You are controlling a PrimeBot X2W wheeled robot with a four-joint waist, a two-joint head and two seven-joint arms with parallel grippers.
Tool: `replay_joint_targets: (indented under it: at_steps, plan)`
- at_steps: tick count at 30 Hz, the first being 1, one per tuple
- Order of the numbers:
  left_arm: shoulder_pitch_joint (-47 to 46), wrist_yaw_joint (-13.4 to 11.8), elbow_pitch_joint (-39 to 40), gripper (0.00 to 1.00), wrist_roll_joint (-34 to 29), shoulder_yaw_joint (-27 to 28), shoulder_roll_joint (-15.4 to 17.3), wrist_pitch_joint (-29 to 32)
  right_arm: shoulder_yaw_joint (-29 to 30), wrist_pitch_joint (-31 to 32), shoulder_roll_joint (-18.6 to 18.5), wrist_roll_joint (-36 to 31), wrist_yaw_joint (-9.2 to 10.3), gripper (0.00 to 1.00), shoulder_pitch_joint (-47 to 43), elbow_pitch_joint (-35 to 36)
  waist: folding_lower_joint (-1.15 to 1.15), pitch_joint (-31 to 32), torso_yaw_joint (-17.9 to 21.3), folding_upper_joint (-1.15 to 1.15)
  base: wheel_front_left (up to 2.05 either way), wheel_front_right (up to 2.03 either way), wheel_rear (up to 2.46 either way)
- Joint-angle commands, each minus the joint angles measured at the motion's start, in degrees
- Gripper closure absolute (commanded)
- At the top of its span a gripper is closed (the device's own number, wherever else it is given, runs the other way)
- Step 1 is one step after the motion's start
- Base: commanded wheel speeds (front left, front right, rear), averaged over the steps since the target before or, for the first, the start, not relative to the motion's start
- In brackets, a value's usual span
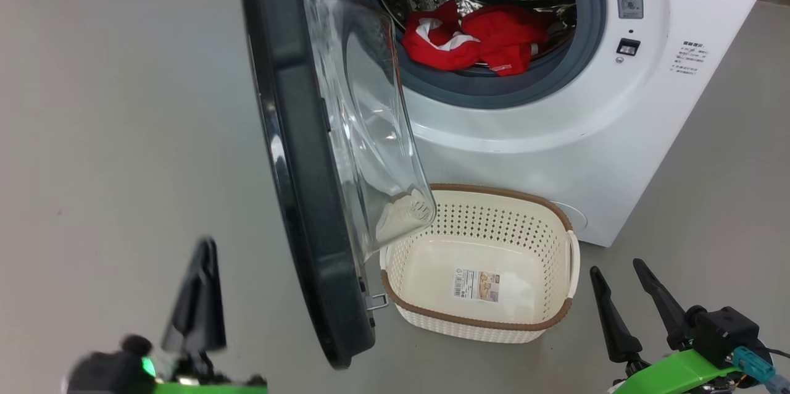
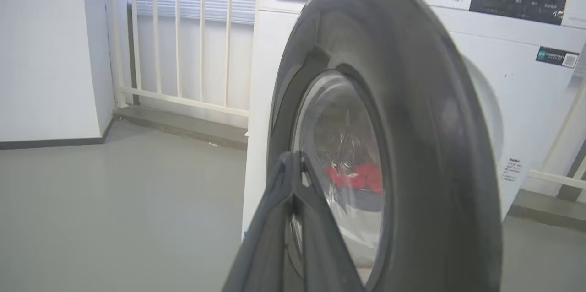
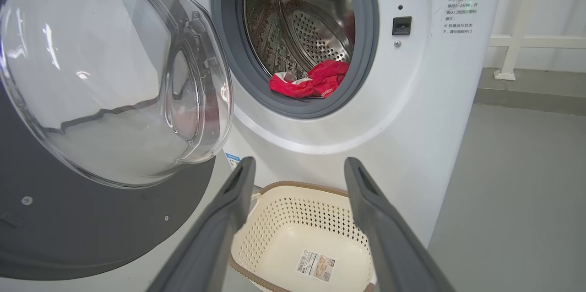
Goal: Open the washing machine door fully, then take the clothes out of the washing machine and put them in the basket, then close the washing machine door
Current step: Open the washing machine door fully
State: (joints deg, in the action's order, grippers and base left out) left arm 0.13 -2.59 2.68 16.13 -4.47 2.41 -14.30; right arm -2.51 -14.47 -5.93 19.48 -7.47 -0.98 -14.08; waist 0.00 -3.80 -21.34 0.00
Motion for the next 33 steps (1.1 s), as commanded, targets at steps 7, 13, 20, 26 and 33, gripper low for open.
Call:
replay_joint_targets:
  at_steps: [7,13,20,26,33]
  plan:
    - [-5.2,0.7,16.5,1.00,-5.2,-4.0,0.5,-0.7,-1.6,-0.5,-0.5,-0.4,-0.02,0.00,1.0,1.8,0.00,-0.6,0.3,0.00,0.00,0.00,0.00]
    - [-4.2,3.6,16.4,1.00,-6.3,-14.5,0.5,-0.7,-1.7,-0.5,-0.5,-0.4,-0.02,0.00,1.3,2.0,0.00,-0.8,0.7,0.00,0.00,0.00,0.00]
    - [-1.8,4.7,5.4,1.00,-2.3,-21.4,0.5,-0.7,-1.7,-0.5,-0.3,-0.4,-0.02,0.00,1.5,2.2,0.00,-1.2,1.1,0.00,0.00,0.00,0.00]
    - [-2.8,3.1,-2.1,1.00,1.2,-21.5,0.5,-0.7,-1.9,-0.5,-0.3,-0.4,-0.02,0.00,1.5,2.3,0.00,-1.2,1.3,0.00,0.00,0.00,0.00]
    - [-4.0,1.5,-4.4,1.00,5.0,-19.5,0.5,-0.7,-1.7,-0.5,-0.3,-0.4,-0.02,0.00,1.6,2.4,0.00,-1.3,1.1,0.00,0.00,0.00,0.00]
